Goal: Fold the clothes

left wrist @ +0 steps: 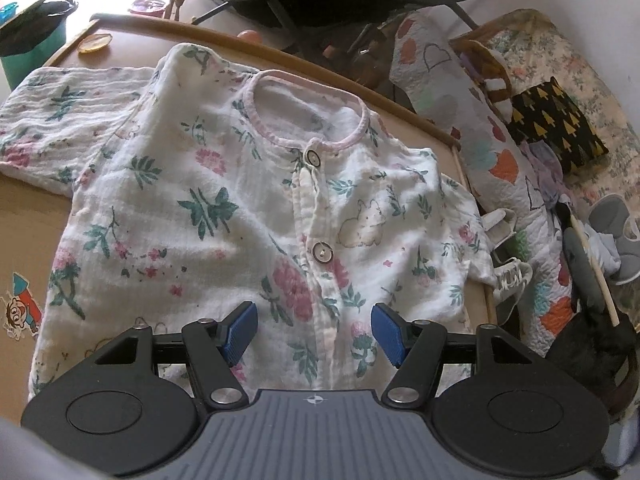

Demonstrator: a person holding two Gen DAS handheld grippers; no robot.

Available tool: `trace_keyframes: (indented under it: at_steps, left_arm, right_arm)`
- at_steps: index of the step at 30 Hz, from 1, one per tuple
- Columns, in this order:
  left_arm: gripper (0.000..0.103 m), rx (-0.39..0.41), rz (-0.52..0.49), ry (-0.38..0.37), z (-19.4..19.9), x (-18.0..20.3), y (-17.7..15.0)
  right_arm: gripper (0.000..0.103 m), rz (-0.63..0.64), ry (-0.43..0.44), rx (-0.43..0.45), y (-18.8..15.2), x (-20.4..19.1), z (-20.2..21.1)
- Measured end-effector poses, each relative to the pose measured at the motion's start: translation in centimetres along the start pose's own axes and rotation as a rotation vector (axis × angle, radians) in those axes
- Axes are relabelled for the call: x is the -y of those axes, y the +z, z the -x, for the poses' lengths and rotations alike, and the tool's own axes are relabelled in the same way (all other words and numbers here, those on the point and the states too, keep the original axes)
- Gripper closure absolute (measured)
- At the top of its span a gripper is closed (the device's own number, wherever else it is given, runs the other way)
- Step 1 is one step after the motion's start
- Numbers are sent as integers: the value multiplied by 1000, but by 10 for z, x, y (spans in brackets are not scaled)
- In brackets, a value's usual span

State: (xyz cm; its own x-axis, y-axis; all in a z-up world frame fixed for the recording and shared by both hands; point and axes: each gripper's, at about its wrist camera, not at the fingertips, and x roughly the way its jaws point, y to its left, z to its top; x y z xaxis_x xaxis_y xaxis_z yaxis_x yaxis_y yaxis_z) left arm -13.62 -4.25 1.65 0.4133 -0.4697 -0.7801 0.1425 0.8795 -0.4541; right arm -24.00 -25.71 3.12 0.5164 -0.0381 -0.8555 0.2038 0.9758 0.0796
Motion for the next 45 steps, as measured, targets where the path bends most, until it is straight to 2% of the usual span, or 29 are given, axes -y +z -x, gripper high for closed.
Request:
trace_keyframes:
  at_steps: [2,4,6,10,13,15,18,21,24,27,28,32,38,41,45]
  left_arm:
    - [38,4,2,-3,0,-1,0]
    - [38,9,6,-3,-1,-1,0]
    - [38,17,5,-1,-2,-1,1]
    - [38,31,-27,12,-4,3,0]
    - [38,36,-51,17,-3,4,-1]
    - [38,32,-23,9,-1,0,1]
    - [38,58,60,-19,9,-12,1]
    - [38,122,157,-53,27,-32,2]
    - [38,167,232,-57,41,-51,6]
    - [38,168,257,-33,45,-65,12]
    - [38,162,256,-16,44,-70,15]
    - [38,133,246,63,37,-84,16]
    - [38,180,281,32,50,-98,19]
    - [38,224,261,16,56,-97,25]
    - [38,223,241,60,51,-95,43]
  right_arm:
    - [92,-2,-13,-12,0,0,0]
    - [98,-25,-13,-33,0,2,2]
    - [99,-26,-19,-51,-2,1,4]
    - [99,-32,-19,-72,-6,0,7]
    - [95,-50,-30,-67,-4,1,9]
    - [95,-53,-44,-56,-2,1,11]
    - [95,2,-65,43,3,-7,26]
    - [94,87,6,137,6,-21,33]
    - [94,176,66,121,5,-39,21]
    - [94,198,57,67,-1,-47,2]
    - [94,200,49,42,-3,-48,-3]
    - [90,199,35,49,-7,-45,-5]
    - [87,161,35,39,-3,-39,-3]
    - [87,98,71,122,8,-31,5]
    - [87,54,144,137,38,-29,-4]
